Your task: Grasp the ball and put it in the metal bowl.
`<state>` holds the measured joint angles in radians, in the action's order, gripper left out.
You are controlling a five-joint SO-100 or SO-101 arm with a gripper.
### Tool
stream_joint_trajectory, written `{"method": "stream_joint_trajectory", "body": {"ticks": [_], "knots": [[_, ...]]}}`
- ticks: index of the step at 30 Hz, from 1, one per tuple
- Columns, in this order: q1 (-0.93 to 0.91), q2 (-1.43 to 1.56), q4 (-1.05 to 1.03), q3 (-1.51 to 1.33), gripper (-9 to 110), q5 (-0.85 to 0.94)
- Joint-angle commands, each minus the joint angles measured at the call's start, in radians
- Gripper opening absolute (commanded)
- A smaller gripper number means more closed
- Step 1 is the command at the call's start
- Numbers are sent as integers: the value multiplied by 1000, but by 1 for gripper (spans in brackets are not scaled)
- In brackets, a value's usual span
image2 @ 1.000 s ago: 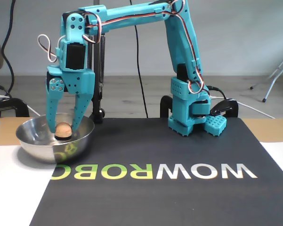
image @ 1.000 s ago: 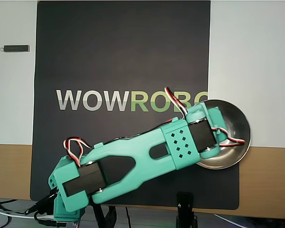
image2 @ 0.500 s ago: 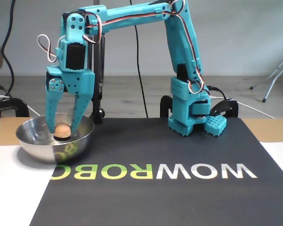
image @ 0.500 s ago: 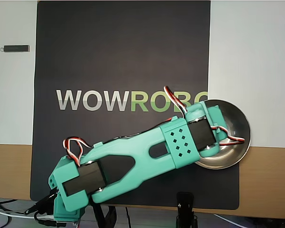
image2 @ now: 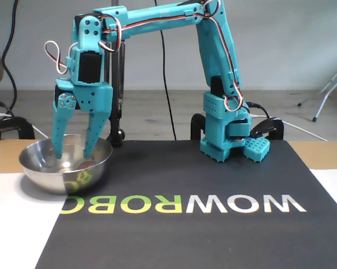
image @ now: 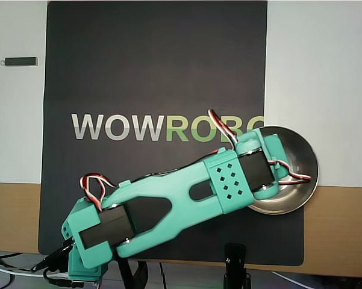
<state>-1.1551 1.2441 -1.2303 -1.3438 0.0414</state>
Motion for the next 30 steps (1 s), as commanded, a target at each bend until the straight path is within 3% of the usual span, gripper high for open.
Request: {"method": "stream_joint_trajectory", "body": {"ticks": [1, 9, 15, 22, 30], "knots": [[6, 5, -5, 46, 56, 5], [6, 5, -5, 46, 55, 5], [5, 5, 2, 46, 23, 5], [2, 5, -2, 46, 0, 2], [6, 18, -6, 41, 0, 2]]}}
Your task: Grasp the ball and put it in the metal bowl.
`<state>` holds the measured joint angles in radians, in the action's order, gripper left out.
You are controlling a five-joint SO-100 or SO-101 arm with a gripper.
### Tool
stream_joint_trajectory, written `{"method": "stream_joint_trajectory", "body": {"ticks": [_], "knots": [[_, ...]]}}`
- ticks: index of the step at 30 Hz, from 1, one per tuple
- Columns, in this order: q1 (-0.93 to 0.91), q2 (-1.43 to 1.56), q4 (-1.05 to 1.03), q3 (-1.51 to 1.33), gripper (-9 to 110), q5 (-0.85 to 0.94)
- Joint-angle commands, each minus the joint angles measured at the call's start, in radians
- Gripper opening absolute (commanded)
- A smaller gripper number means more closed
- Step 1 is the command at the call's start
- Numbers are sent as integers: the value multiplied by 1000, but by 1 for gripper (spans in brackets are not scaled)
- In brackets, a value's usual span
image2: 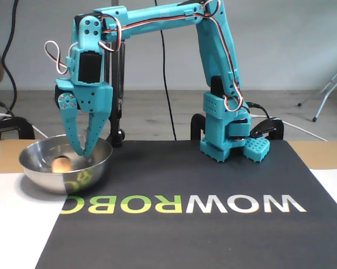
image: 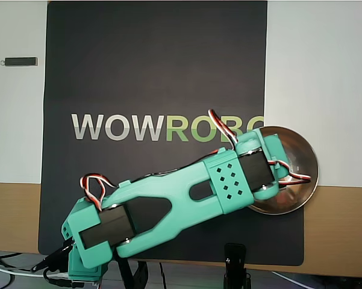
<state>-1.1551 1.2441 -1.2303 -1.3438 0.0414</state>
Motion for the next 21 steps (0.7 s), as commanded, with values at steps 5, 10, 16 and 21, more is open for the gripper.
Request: {"method": "stream_joint_trajectory", "body": {"ticks": [5, 10, 16, 21], "knots": [[31, 20, -6, 41, 0, 2], [63, 35, -20, 41, 0, 2], [121, 133, -130, 34, 0, 3], [183, 209, -218, 34, 0, -6]]}}
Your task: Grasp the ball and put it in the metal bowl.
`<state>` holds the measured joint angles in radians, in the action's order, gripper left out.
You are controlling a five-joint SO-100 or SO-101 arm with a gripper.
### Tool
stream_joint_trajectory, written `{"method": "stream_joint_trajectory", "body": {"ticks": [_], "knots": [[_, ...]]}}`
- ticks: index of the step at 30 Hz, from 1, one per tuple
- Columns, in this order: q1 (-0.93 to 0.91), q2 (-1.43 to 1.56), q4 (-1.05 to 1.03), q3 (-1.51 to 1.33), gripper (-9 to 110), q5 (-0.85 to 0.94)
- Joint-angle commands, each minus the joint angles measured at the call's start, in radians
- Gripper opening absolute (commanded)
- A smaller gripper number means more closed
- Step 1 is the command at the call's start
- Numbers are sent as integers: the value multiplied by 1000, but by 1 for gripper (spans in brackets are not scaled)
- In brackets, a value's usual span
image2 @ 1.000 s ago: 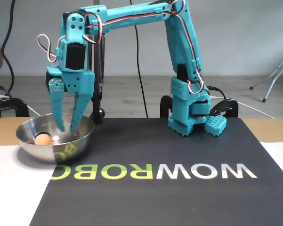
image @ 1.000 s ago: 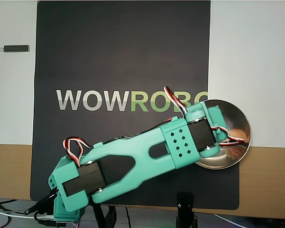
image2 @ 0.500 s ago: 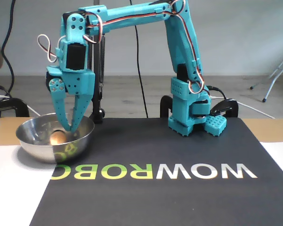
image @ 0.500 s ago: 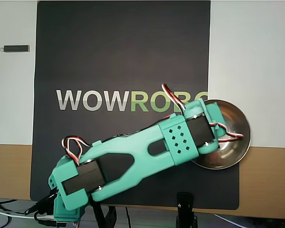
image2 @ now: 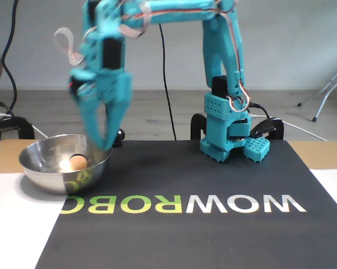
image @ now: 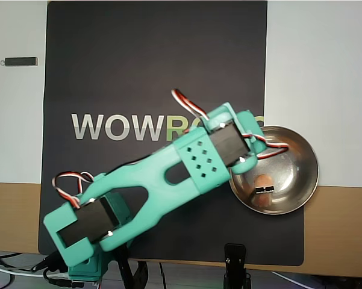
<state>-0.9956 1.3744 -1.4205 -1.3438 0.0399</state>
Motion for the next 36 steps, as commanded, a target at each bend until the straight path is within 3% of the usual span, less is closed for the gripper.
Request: {"method": "stream_joint_trajectory", "body": {"ticks": [1, 18, 36], "knots": [[35, 89, -40, 34, 0, -5], [324, 167, -83, 23, 0, -115], [675, 339, -37, -212, 0, -219]]}}
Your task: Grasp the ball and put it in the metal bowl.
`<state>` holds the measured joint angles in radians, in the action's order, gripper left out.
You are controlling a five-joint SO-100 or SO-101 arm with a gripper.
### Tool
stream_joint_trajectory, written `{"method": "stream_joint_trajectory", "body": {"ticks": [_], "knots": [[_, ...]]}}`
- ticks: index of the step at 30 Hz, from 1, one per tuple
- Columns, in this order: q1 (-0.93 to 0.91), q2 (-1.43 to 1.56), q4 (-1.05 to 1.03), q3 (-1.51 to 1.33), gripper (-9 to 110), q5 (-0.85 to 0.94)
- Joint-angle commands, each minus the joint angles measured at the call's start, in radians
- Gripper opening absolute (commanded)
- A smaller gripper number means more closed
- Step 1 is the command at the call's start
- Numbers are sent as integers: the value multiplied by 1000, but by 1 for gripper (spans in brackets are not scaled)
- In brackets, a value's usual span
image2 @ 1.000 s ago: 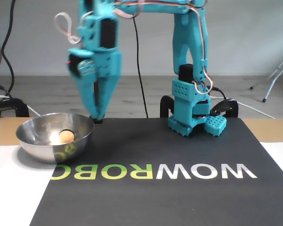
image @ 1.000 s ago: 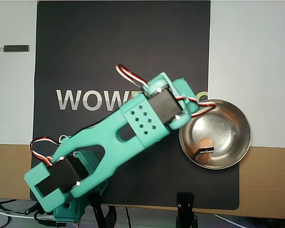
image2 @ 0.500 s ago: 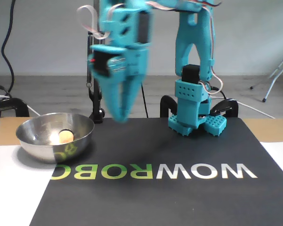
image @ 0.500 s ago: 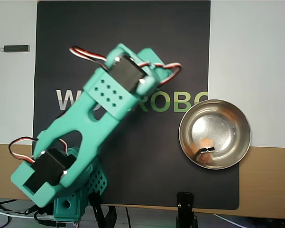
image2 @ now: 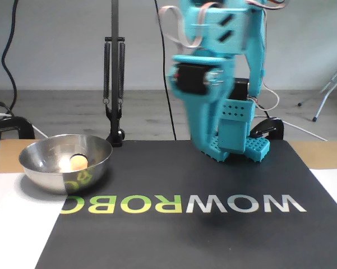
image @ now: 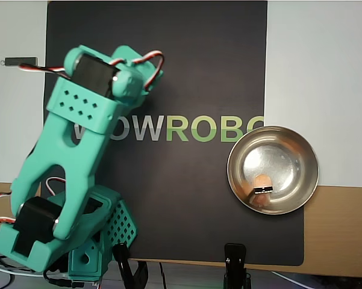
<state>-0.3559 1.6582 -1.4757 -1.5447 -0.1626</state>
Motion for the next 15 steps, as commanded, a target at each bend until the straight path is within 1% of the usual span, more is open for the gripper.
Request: {"method": "stream_joint_trajectory", "body": {"ticks": [1, 7, 15], "knots": [[55, 61, 28, -23, 0, -25], [155, 98, 107, -123, 0, -28], [232, 187, 229, -225, 0, -28]]}}
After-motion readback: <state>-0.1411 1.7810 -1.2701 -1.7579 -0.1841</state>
